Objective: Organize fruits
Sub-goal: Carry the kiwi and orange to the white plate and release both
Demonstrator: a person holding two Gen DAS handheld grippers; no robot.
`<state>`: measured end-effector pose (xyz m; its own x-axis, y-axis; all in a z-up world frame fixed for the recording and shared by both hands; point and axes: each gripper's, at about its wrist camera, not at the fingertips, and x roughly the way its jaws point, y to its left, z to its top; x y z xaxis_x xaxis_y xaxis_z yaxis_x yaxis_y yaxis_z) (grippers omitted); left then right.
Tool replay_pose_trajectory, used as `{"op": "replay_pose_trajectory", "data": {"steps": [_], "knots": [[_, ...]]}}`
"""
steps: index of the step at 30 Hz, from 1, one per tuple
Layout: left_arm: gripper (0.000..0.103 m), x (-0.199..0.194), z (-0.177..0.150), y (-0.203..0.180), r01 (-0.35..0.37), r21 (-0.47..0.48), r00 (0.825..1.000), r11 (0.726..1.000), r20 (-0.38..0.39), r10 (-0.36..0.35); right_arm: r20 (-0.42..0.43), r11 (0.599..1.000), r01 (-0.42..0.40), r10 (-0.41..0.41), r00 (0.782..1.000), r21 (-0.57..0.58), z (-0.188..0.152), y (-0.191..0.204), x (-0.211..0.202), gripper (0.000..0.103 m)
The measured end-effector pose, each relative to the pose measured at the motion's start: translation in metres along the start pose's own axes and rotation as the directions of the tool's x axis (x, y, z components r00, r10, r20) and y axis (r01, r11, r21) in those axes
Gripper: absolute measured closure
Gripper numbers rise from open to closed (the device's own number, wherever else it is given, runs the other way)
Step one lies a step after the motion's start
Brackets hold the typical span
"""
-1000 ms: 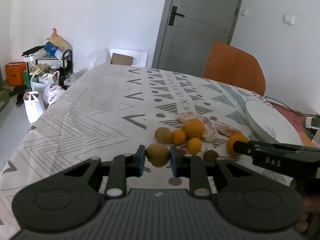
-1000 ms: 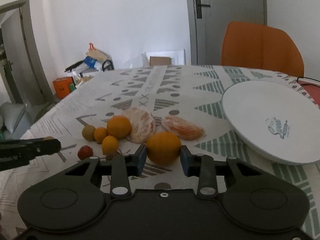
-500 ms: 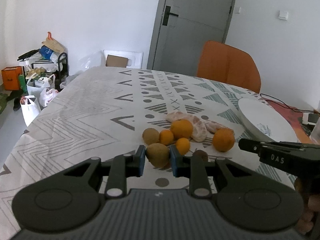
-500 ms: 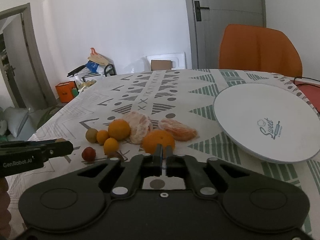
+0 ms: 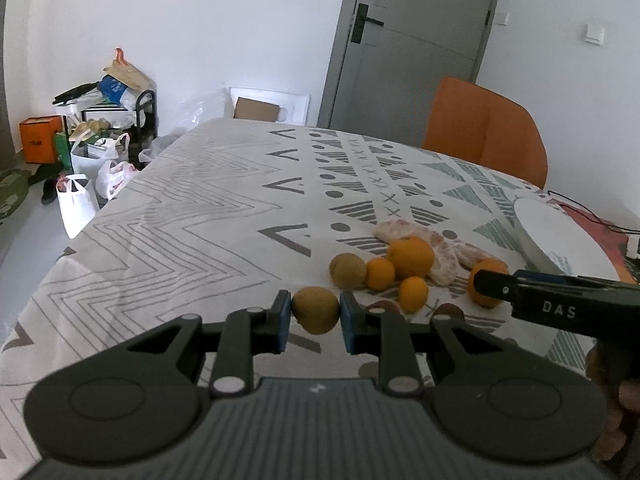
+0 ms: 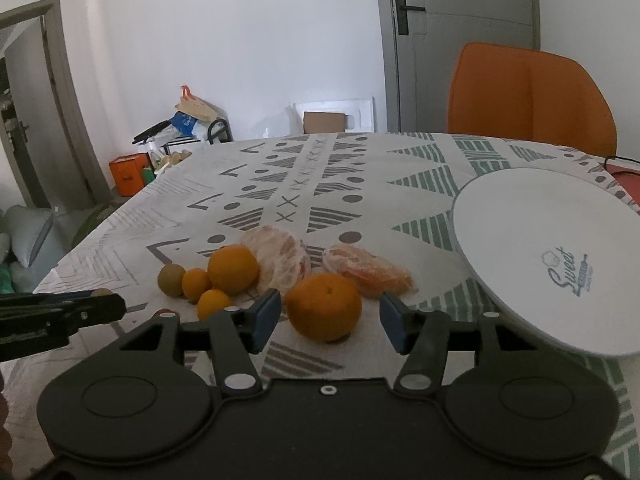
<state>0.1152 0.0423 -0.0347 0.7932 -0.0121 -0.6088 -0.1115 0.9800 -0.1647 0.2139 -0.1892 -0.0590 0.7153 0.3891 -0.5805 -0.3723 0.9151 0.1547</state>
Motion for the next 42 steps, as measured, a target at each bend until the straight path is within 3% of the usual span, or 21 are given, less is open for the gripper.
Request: {"op": "replay_pose_trajectory", "data": {"steps": [7,8,9,12,28,42], "knots": [[0.078,0.001,-0.001,0.0,-0.009,-0.002,1.0,1.0,-0.004,0.009,-0.008,1.0,-0.004,0.004,1.0,-0.022,0.003,0.004,0.012,0.043],[0.078,0.0,-0.001,-0.001,-0.009,-0.002,1.0,1.0,-0.005,0.009,-0.011,1.0,-0.01,0.01,1.0,-0.024,0.002,0.004,0.013,0.046],[0.078,0.0,-0.001,-0.001,-0.009,-0.001,1.0,1.0,-0.004,0.009,-0.016,1.0,-0.015,0.014,1.0,-0.025,0.002,0.004,0.013,0.063],[0.078,-0.001,-0.001,-0.002,-0.01,0.004,1.0,1.0,-0.002,0.01,-0.018,0.999,-0.045,0.044,0.999,-0.007,0.001,0.0,0.012,0.063],[0.078,-0.005,0.003,-0.03,0.026,0.063,0.999,0.998,0.018,-0.027,0.066,0.999,-0.034,0.032,0.997,0.031,-0.004,-0.016,-0.034,0.064],[0.078,0.005,0.018,-0.084,0.114,0.162,0.993,0.98,0.019,-0.118,0.187,0.987,0.058,-0.085,0.979,0.148,-0.009,-0.057,-0.078,0.064]]}}
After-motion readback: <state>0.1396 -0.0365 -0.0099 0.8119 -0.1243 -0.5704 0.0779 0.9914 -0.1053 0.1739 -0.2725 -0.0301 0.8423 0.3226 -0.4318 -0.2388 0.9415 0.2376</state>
